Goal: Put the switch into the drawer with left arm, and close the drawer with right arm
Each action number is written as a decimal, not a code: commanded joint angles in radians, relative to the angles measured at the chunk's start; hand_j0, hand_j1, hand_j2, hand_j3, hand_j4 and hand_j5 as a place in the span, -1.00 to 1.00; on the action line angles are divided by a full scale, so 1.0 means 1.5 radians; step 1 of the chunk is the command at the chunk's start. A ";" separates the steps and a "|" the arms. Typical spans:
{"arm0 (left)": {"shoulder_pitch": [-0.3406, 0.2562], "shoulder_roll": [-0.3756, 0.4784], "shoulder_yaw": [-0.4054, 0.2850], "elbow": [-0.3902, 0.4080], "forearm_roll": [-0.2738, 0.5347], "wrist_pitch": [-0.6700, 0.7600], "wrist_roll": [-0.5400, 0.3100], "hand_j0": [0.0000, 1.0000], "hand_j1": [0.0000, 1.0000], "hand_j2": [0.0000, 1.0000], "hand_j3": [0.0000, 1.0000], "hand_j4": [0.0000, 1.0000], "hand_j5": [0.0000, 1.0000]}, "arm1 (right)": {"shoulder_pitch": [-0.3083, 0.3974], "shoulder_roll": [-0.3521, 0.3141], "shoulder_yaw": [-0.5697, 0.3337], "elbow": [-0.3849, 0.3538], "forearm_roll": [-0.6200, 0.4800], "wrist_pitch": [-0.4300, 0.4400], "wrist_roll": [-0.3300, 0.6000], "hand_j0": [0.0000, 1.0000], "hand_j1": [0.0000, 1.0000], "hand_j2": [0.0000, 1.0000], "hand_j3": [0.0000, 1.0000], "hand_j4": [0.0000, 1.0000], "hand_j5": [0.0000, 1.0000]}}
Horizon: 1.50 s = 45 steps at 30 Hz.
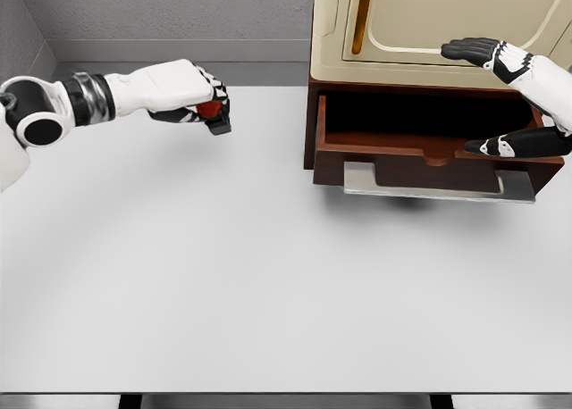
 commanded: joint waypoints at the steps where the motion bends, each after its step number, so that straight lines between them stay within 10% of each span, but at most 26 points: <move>1: 0.000 -0.001 0.002 -0.034 0.008 0.002 0.001 -0.04 -0.04 -0.04 -0.04 -0.04 -0.04 | 0.000 -0.001 -0.001 0.000 -0.004 0.000 0.000 1.00 1.00 1.00 1.00 1.00 1.00; 18: 0.002 0.004 0.006 -0.125 0.037 0.002 0.001 -0.04 -0.04 -0.04 -0.04 -0.04 -0.04 | 0.000 -0.001 -0.001 0.000 -0.004 0.000 0.000 1.00 1.00 1.00 1.00 1.00 1.00; 45: -0.035 -0.093 0.010 -0.127 0.050 0.002 0.002 -0.03 -0.03 -0.03 -0.03 -0.03 -0.03 | 0.000 0.000 -0.001 0.000 -0.005 0.000 -0.001 1.00 1.00 1.00 1.00 1.00 1.00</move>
